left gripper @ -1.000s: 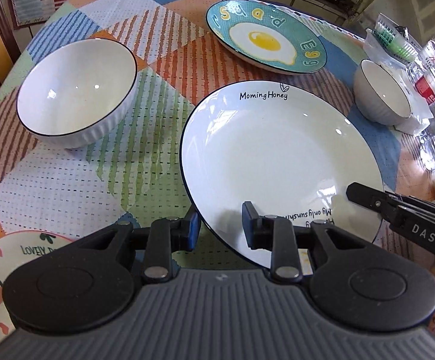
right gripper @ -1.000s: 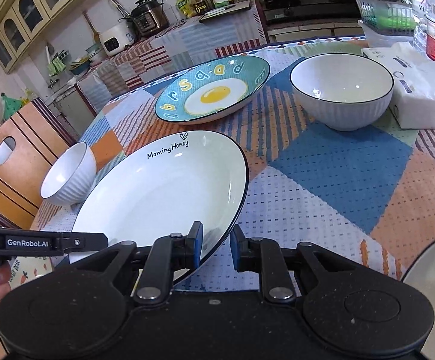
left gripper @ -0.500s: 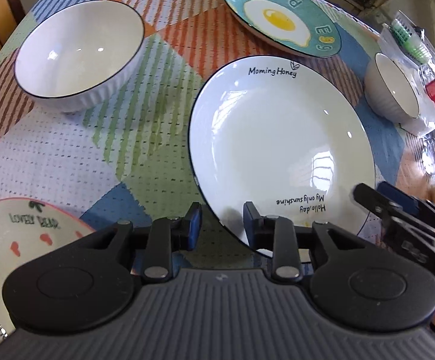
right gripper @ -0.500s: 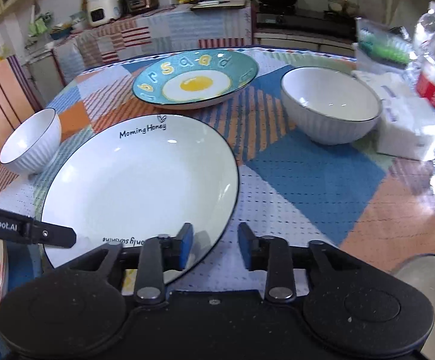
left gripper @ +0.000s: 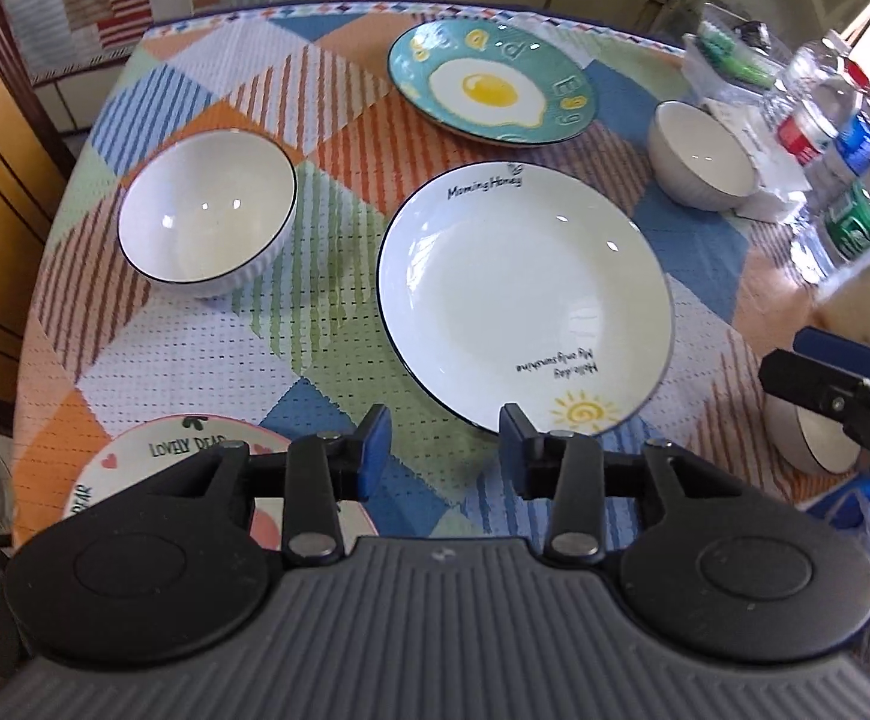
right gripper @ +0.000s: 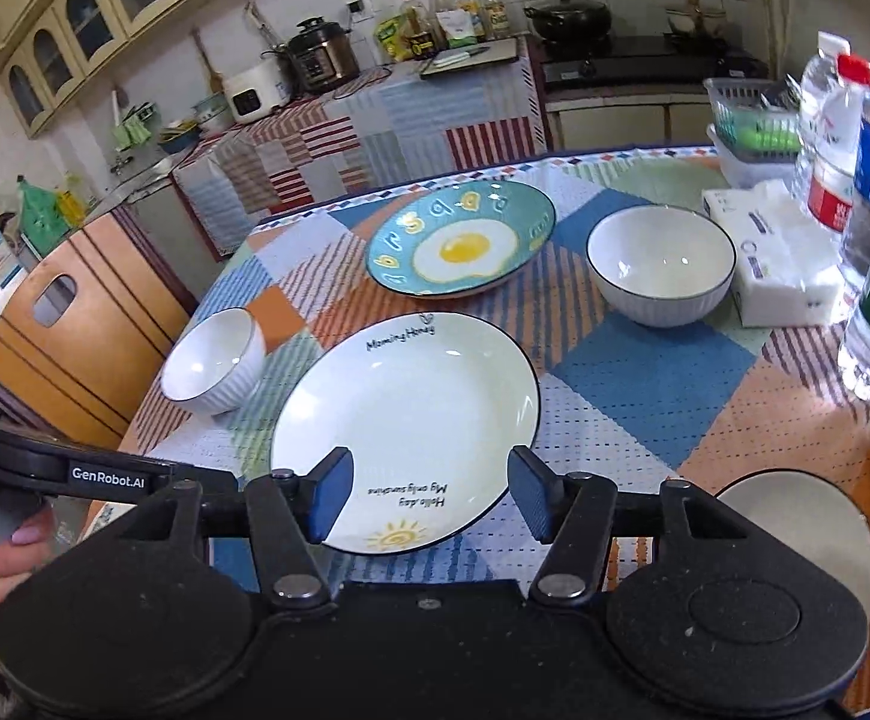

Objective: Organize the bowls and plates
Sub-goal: 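Move both grippers to the rim of the pink Lovely Bear plate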

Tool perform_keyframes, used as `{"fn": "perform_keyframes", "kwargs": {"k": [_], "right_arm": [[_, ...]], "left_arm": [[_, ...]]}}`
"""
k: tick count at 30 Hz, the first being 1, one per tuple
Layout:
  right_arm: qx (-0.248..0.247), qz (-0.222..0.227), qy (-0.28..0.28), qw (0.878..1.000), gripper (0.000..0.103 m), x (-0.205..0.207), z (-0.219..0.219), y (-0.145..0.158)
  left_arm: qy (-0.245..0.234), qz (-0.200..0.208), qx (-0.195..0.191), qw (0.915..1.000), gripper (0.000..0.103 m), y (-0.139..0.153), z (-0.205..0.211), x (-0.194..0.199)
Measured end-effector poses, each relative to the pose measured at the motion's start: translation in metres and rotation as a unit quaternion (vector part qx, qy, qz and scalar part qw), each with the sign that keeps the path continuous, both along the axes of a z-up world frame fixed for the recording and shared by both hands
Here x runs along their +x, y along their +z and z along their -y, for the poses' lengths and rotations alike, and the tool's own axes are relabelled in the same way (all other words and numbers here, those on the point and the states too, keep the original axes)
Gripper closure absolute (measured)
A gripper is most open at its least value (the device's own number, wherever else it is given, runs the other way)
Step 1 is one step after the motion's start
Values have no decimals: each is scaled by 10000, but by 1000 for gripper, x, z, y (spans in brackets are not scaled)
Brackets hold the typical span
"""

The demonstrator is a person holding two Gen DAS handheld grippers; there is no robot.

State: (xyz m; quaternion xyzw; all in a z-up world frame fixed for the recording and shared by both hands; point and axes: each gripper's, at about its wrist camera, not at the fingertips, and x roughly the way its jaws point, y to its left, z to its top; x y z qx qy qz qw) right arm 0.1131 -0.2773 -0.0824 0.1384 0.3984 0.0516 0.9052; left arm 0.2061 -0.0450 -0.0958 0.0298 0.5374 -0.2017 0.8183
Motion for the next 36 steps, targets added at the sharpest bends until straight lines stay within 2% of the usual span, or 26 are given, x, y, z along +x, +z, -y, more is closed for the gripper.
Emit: {"fn": "perform_keyframes", "kwargs": {"k": [3, 5, 11, 19, 27, 36], "right_arm": [[-34, 77, 150, 9999, 36, -9, -7, 16], [-31, 124, 258, 9996, 30, -16, -11, 25], [-109, 159, 598, 9980, 29, -34, -33, 51], [-165, 206, 1448, 9891, 28, -56, -68, 75], [-219, 164, 2003, 9794, 28, -74, -105, 76], [-249, -60, 2346, 9717, 28, -75, -138, 46]], "left_arm": [[-171, 147, 75, 9997, 63, 17, -4, -16], [-274, 214, 119, 9993, 63, 29, -7, -26], [-473, 346, 97, 9982, 62, 59, -17, -50], [-739, 556, 164, 9956, 62, 83, -43, -88], [-743, 509, 347, 9953, 61, 77, -81, -115], [-574, 242, 372, 9974, 56, 50, -120, -129]]}}
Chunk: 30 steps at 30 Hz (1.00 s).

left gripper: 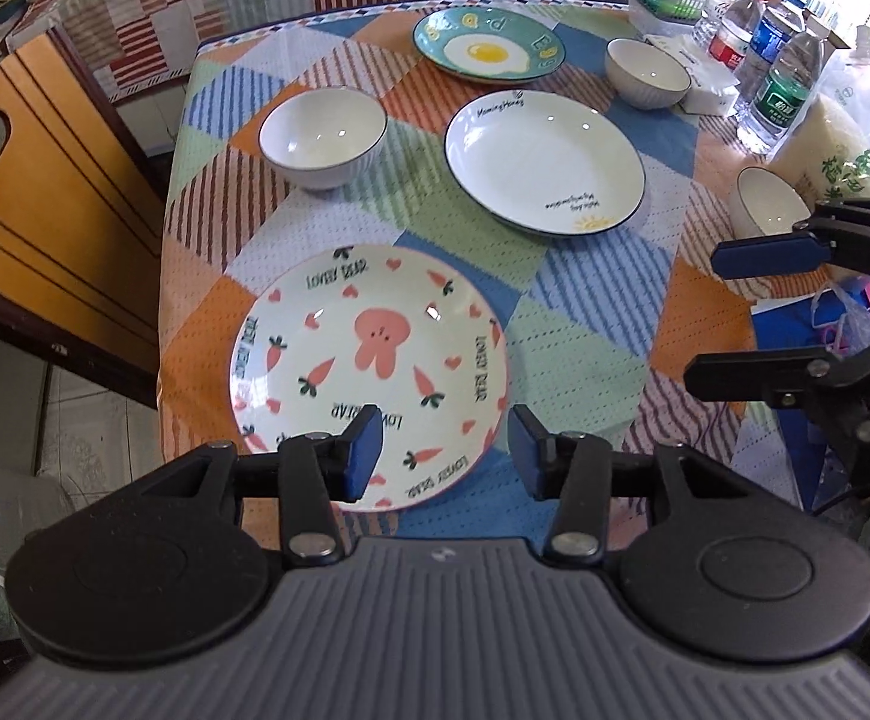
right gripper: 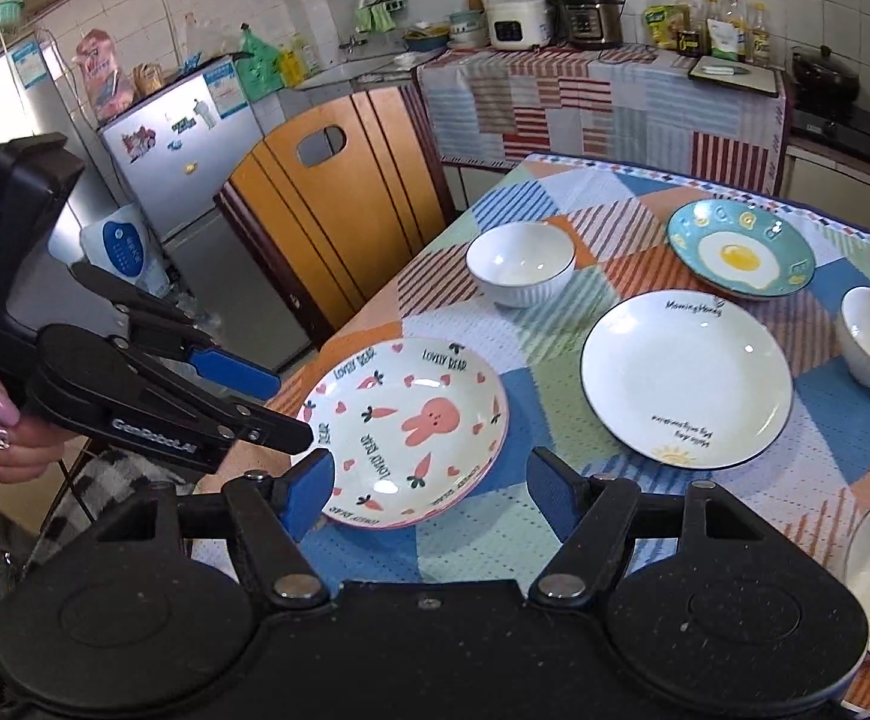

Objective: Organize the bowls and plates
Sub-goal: 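Move both grippers to the rim of the pink Lovely Bear plate, then close both grippers on the Lovely Bear plate rim and lift it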

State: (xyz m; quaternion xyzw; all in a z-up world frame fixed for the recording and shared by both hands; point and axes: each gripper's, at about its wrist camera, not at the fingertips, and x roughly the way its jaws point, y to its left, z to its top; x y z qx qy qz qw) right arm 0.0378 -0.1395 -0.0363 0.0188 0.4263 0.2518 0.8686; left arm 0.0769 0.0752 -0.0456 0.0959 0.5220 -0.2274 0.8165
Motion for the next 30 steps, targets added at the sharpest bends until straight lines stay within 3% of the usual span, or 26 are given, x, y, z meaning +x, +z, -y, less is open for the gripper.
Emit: {"fn": "perform_keyframes", "kwargs": {"k": [8, 13, 17, 21, 25, 30], "right_arm": [[19, -308, 80, 9995, 28, 11, -17, -46], [118, 84, 22, 9999, 28, 12, -20, -72], [261, 302, -176, 9990, 27, 25, -15, -95], [393, 96, -359, 9985, 27, 45, -13, -122], [504, 40, -443, 9977, 28, 54, -14, -145], [559, -204, -268, 9979, 46, 61, -27, -164]], "left_arm": [[58, -218, -29, 9997, 48, -31, -28, 6], [95, -363, 10, 9993, 39, -57, -41, 17], [255, -227, 109, 9994, 32, -76, -50, 24], [391, -67, 131, 9991, 19, -94, -58, 34], [434, -78, 247, 9987, 17, -115, -67, 49], [746, -222, 97, 9969, 19, -142, -83, 68]]}}
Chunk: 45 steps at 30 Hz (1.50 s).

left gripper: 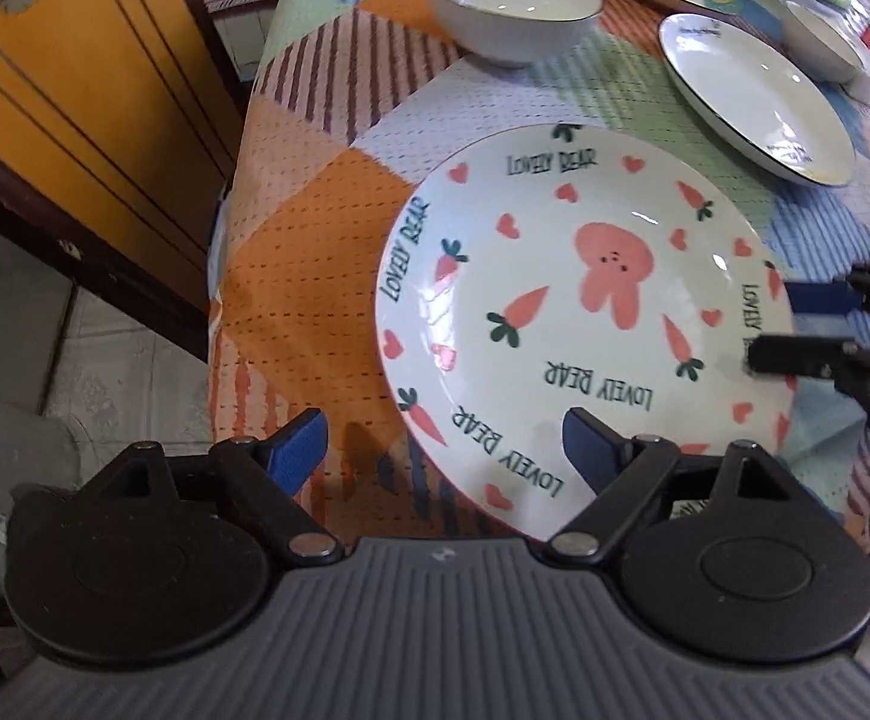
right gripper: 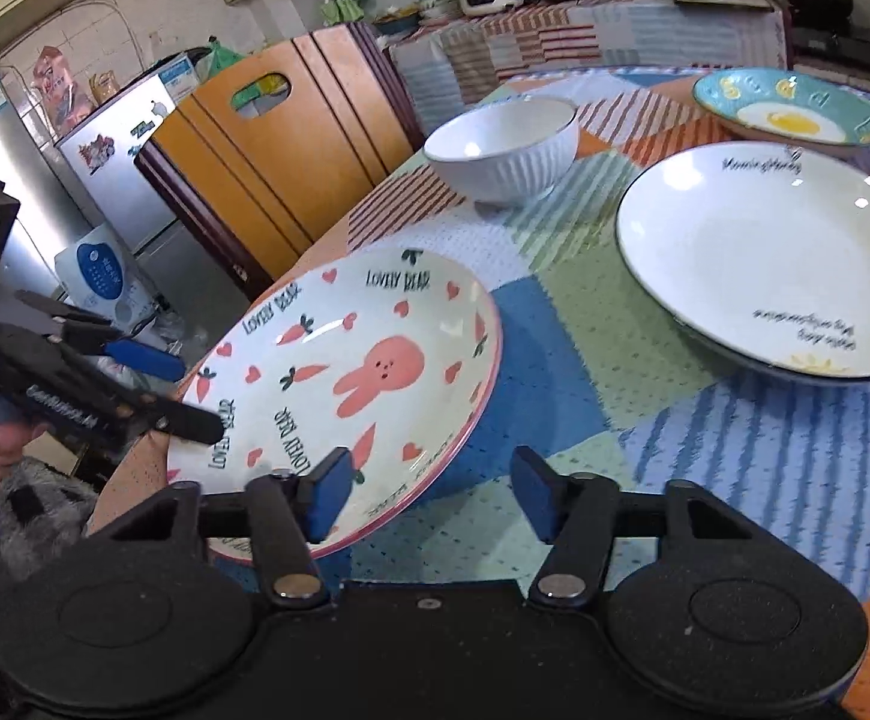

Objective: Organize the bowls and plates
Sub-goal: 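Close both grippers on the Lovely Bear plate rim and lift it, then carry the Lovely Bear plate over and lower it onto the Morning Honey plate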

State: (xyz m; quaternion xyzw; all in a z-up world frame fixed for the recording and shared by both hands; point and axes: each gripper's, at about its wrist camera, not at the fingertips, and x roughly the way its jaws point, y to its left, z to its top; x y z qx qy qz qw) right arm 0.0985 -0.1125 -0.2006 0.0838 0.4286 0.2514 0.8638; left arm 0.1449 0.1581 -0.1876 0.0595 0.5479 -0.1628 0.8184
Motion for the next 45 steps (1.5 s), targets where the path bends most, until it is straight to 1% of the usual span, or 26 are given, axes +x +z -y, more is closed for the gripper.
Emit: {"fn": "perform_keyframes", "kwargs": {"k": [1, 2, 3, 4, 5, 7, 8, 9, 10, 15, 19, 24, 27, 30, 36, 40, 45], "right_arm": [[23, -35, 28, 10000, 51, 1, -3, -2], [55, -67, 56, 9999, 61, 1, -5, -4], [38, -136, 76, 9999, 68, 2, -7, -6], [5, -157, 36, 9999, 74, 3, -9, -7], [30, -207, -29, 9998, 75, 4, -9, -8], [183, -352, -218, 9990, 77, 5, -6, -9], [273, -437, -311, 9982, 78, 6, -4, -10], [329, -510, -422, 9973, 79, 7, -2, -10], [354, -568, -480, 9966, 81, 9, -2, -10], [531, -874, -655, 9926, 83, 17, 2, -11], [402, -872, -508, 9941, 83, 18, -2, -9], [344, -832, -342, 9953, 83, 17, 0, -2], [336, -777, -274, 9960, 83, 13, 4, 8], [327, -657, -236, 9970, 83, 8, 9, 23], [378, -595, -367, 9968, 82, -4, 22, 53], [310, -346, -297, 9985, 81, -16, 29, 72], [232, -108, -383, 9989, 81, -24, 42, 94]], "left_arm": [[75, -24, -99, 9999, 21, -4, -3, 2], [153, -22, -156, 9998, 24, -7, -6, 3], [172, -33, -199, 9996, 33, -10, -8, 3], [152, 40, -213, 9996, 38, -10, -8, 2], [87, 104, -237, 9996, 41, -10, -8, 0], [-26, 138, -361, 9992, 53, -9, -8, -2], [-49, 152, -405, 9991, 55, -9, -7, -3], [-90, 160, -459, 9988, 63, -9, -6, -4], [-85, 151, -515, 9985, 65, -9, -5, -5], [170, 88, -538, 9984, 67, -7, -4, -6], [349, -77, -455, 9983, 68, -5, -2, -1], [333, -192, -427, 9983, 68, 3, 1, -2], [330, -158, -427, 9984, 68, 15, 4, -8], [254, -35, -410, 9988, 68, 31, 9, -15], [13, 136, -296, 9995, 67, 67, 25, -28], [-150, 204, -293, 9992, 67, 88, 35, -33], [-305, 292, -322, 9986, 67, 108, 51, -32]]}}
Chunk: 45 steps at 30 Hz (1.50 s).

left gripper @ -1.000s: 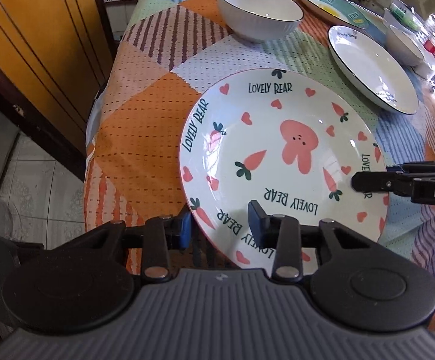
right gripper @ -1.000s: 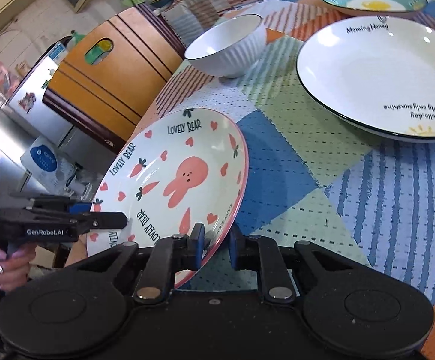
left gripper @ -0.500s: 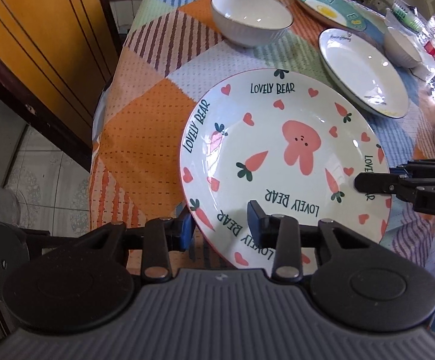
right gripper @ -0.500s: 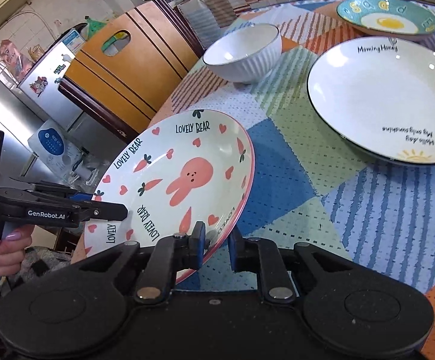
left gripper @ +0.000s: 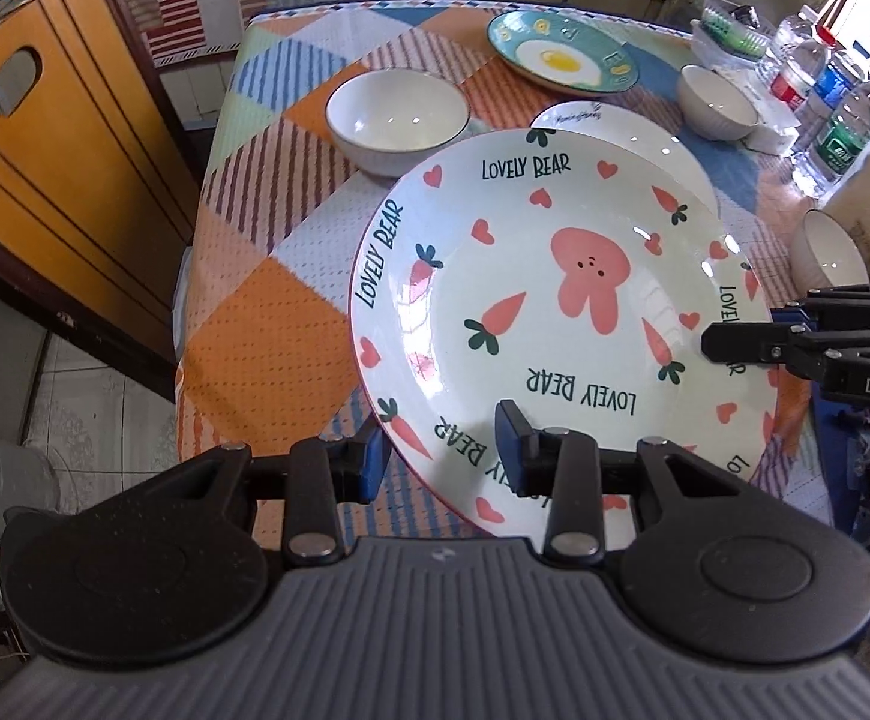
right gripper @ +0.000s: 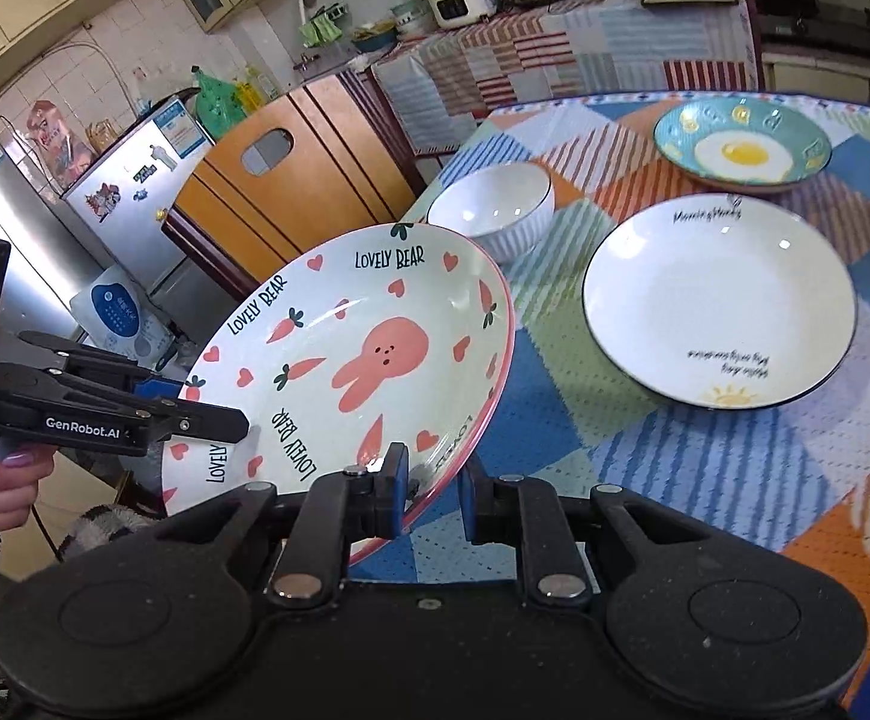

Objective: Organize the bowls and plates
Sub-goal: 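Carry the Lovely Bear plate over and lower it onto the Morning Honey plate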

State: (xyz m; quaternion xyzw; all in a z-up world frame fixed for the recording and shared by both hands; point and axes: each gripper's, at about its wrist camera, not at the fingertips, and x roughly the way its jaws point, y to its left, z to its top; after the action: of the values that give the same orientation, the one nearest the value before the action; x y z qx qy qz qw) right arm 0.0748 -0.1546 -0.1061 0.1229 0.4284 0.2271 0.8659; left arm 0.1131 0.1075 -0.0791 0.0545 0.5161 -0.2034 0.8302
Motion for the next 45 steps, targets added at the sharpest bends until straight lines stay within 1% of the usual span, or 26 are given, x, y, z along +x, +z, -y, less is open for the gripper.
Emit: {"fn": "perform_keyframes", "kwargs": {"k": [4, 7, 9, 13, 17, 25, 35, 38, 41, 45], "right_arm": [[-91, 149, -98, 9998, 81, 0, 15, 14], [-150, 201, -123, 9996, 81, 4, 28, 22], [-164, 259, -137, 9994, 81, 7, 40, 26], [-184, 276, -256, 9991, 81, 13, 62, 31], [-227, 246, -393, 9987, 81, 18, 82, 32], [-233, 82, -814, 9964, 80, 25, 111, 17], [-297, -297, -1050, 9936, 80, 61, 133, -11], [-377, -448, -1077, 9925, 80, 76, 136, -16], [-353, -616, -1096, 9914, 80, 91, 139, -24], [-317, -857, -1226, 9882, 80, 107, 142, -40]], "left_arm": [[-120, 132, -53, 9998, 67, 12, 17, 5], [-163, 111, -58, 9998, 67, 19, 31, 12], [-228, 166, -78, 9996, 67, 23, 43, 15], [-318, 171, -126, 9993, 67, 25, 66, 27], [-433, 139, -174, 9988, 67, 22, 88, 39], [-733, -24, -168, 9972, 67, 3, 126, 65], [-1019, -313, -198, 9941, 67, -34, 152, 112], [-1030, -420, -222, 9935, 67, -44, 157, 126], [-1035, -509, -230, 9931, 67, -54, 160, 139], [-970, -688, -173, 9928, 67, -68, 165, 151]]}}
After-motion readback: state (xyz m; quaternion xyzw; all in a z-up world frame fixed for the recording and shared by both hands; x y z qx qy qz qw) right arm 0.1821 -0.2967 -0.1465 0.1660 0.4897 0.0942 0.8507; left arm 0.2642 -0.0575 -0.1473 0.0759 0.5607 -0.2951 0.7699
